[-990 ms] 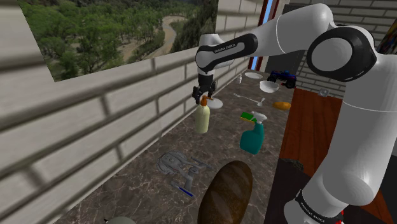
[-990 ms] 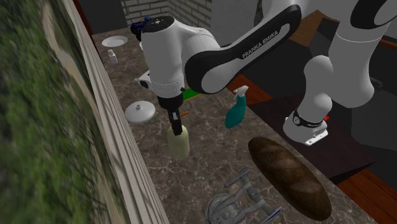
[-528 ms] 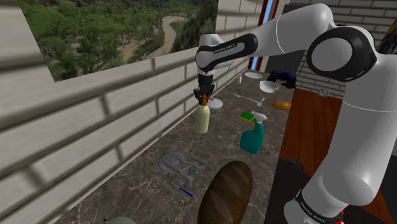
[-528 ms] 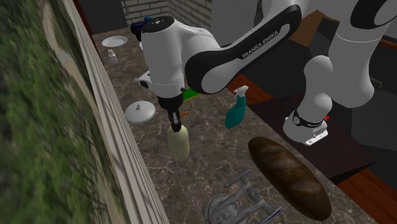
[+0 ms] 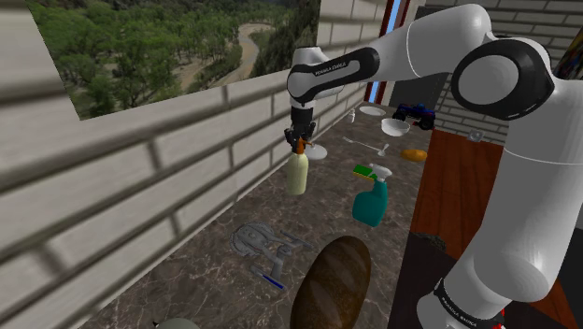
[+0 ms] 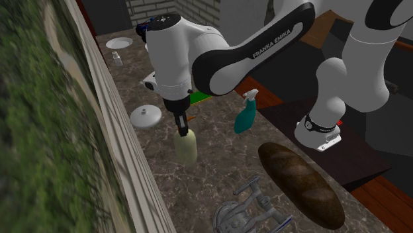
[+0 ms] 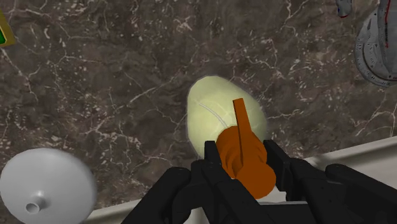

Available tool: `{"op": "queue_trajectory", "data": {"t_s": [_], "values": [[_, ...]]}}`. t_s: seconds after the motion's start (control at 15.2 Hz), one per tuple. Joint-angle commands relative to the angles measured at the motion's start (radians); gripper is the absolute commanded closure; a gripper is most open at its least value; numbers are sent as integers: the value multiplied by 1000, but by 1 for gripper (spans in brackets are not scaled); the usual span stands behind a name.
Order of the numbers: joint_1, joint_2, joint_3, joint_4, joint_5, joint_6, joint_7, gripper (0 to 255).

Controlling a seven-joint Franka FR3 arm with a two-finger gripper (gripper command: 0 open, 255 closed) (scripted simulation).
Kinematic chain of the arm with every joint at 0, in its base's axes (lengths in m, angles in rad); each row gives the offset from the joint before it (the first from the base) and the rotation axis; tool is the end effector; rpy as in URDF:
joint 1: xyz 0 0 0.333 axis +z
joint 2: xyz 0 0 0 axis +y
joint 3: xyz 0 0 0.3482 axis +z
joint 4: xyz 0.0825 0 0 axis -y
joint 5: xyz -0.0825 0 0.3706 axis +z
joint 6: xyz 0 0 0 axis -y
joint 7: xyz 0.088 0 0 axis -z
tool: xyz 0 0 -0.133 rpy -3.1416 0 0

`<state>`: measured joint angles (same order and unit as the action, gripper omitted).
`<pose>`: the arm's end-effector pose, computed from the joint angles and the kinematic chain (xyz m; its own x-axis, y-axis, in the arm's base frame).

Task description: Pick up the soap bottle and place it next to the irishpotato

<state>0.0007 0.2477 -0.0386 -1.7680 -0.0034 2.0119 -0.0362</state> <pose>0.6225 -0.0222 0.4321 1.0000 0.0009 -0.0041 0.0009 -0.9999 0.0124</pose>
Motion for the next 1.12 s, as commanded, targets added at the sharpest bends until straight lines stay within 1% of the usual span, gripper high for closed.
{"op": "queue_trajectory", "data": {"t_s": [0.0, 1.06], "values": [[-1, -8, 0, 13, 0, -20, -1, 255], [-1, -38, -1, 188, -1, -226, -2, 255]]}}
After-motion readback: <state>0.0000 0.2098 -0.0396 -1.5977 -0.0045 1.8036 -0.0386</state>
